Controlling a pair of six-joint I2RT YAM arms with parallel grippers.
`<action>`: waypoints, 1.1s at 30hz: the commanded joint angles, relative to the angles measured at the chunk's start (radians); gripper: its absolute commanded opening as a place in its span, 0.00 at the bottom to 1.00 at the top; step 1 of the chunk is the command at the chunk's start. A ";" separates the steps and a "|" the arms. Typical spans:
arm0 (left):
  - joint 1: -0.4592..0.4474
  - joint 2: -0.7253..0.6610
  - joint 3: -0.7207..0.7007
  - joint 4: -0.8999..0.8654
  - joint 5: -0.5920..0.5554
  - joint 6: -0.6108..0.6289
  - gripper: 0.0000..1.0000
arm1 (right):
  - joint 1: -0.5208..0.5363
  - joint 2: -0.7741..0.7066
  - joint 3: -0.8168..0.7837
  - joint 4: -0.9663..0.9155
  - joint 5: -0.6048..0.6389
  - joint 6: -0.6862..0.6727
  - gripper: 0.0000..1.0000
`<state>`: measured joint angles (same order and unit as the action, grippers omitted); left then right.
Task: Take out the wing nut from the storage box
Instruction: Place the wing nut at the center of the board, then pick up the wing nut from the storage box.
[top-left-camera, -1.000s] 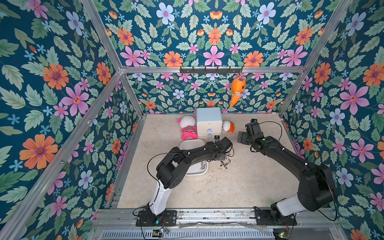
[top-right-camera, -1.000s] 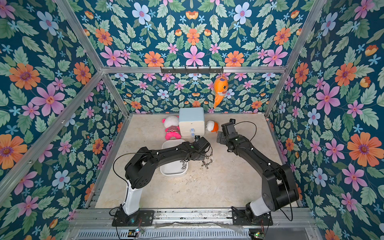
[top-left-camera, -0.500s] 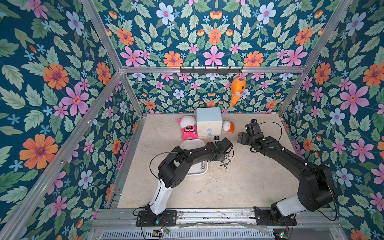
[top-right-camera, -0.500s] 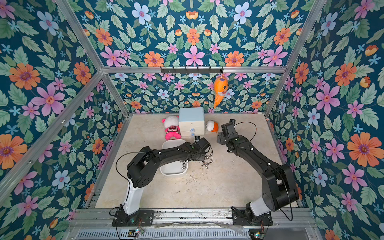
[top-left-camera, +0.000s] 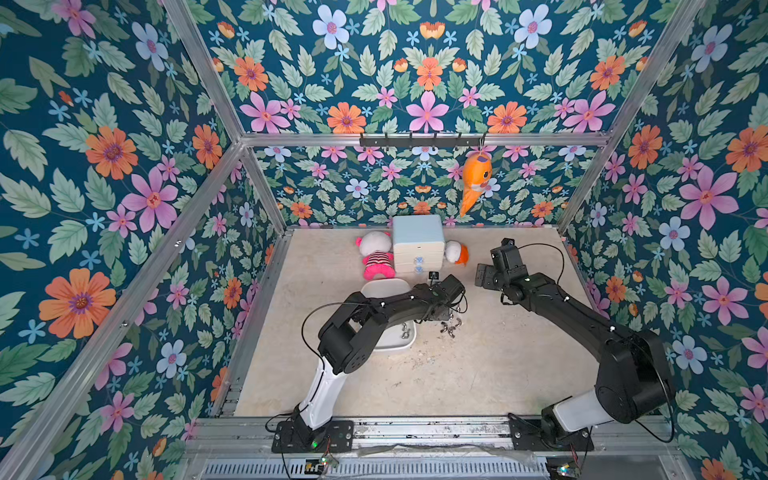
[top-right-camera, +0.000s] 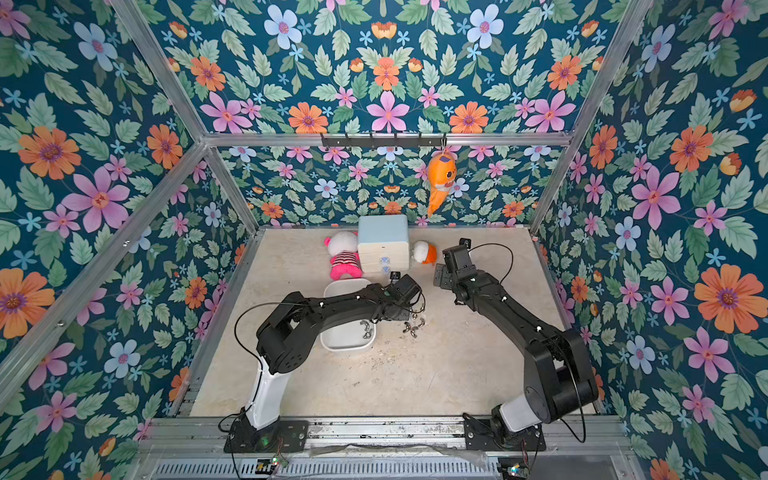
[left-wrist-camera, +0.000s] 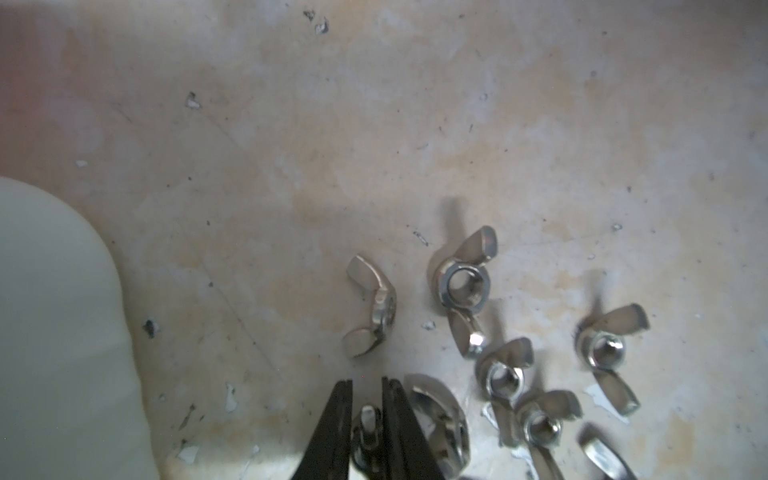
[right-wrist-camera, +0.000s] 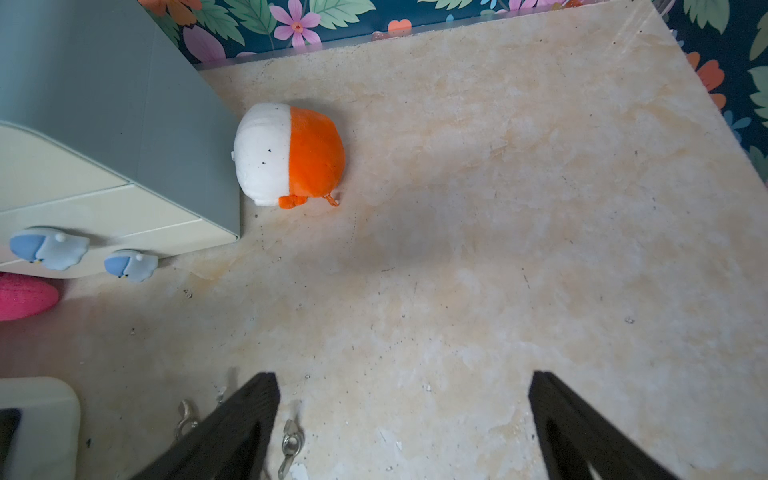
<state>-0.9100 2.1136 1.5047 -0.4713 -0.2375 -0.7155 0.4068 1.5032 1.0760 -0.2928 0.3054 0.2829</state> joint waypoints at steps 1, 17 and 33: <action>0.002 -0.010 0.002 -0.015 -0.013 0.006 0.20 | 0.001 -0.008 -0.007 0.004 0.012 -0.002 0.99; 0.008 -0.184 -0.005 -0.052 -0.095 0.022 0.24 | 0.001 -0.009 -0.010 0.006 0.011 -0.001 0.99; 0.080 -0.425 -0.230 -0.005 -0.160 0.061 0.25 | 0.001 -0.005 -0.010 0.009 0.003 -0.001 0.99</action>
<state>-0.8318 1.7218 1.3098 -0.5030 -0.3729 -0.6979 0.4068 1.4990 1.0664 -0.2909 0.3073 0.2829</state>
